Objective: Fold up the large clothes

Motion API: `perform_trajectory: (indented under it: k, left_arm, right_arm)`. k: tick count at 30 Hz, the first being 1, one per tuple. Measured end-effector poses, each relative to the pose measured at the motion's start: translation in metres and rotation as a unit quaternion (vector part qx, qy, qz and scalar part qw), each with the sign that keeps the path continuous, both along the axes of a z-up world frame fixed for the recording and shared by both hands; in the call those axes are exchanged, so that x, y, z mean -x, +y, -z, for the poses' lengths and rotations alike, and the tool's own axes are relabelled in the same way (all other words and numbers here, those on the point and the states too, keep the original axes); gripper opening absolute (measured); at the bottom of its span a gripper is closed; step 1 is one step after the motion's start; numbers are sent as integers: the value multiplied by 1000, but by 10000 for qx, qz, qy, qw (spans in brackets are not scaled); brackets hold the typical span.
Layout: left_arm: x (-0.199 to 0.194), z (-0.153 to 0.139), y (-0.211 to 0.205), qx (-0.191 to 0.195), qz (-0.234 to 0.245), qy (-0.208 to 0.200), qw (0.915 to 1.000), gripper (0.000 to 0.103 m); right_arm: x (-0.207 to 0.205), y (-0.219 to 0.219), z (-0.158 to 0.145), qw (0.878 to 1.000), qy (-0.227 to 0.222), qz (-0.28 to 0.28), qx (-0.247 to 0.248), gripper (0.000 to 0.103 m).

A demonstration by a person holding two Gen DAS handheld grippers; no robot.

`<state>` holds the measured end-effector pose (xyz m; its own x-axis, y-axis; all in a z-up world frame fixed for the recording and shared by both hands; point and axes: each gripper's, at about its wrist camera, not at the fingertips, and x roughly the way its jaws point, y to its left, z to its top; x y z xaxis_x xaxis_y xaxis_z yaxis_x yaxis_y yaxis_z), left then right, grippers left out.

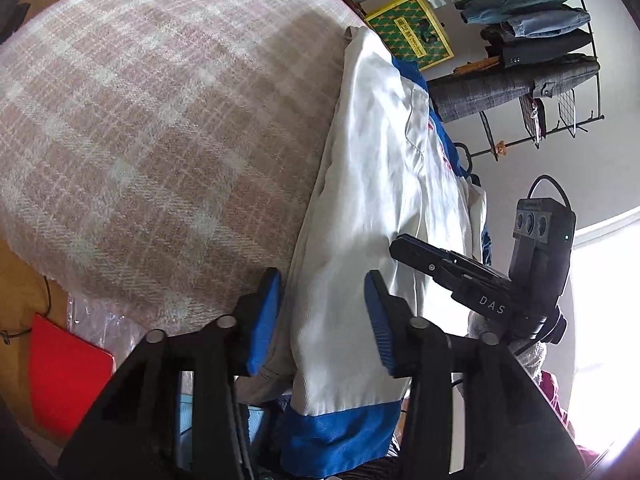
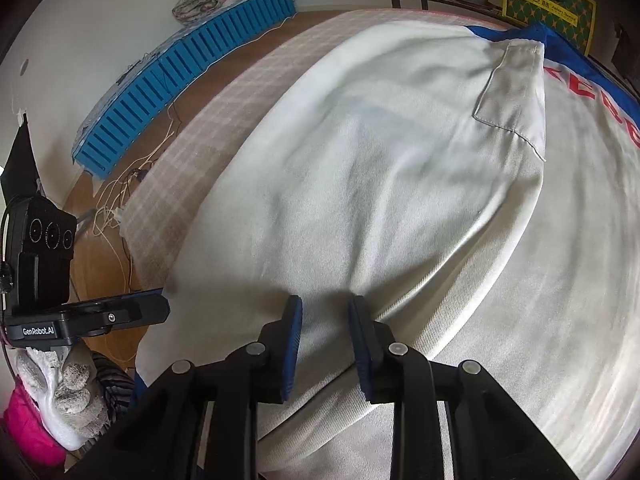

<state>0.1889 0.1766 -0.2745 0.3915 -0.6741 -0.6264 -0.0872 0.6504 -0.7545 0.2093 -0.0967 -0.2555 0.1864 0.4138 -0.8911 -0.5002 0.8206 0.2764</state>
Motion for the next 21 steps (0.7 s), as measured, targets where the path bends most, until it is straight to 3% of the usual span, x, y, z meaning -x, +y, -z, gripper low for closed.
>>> perform_trajectory:
  k: [1,2,6,8,9,12,15,21]
  left_arm:
    - [0,0,-6,-125,34,22,9999,10]
    - [0,-2,-10,-304,19,-28,9995,6]
    - [8,-19,-20,-493,-76,-316,9983,3]
    - [11,-32,-26,-714,-30,-512,9961,3]
    - [12,-38,-32,-820,14,-602,9948,3]
    - [13,-55,-52,-1110,233,-880,9896,2]
    - [12,-68,-71,-1390,409,-1105,9833,2]
    - [10,-77,-90,-1491,607,-1269,9788,2]
  right_arm:
    - [-1,-1,0,10000,33,5,-39,27]
    - [-2,-2,0,9999,73,-1,-73,28]
    - [-19,-11,-11,9967,579,201,-534,41]
    - [-36,-14,-28,9954,446,450,-721,60]
    - [-45,-12,-38,9955,309,532,-716,63]
    - [-76,8,-62,9966,5,601,-565,71]
    - [-101,40,-70,9984,58,486,-282,73]
    - [-119,109,-50,9954,-124,133,943,72]
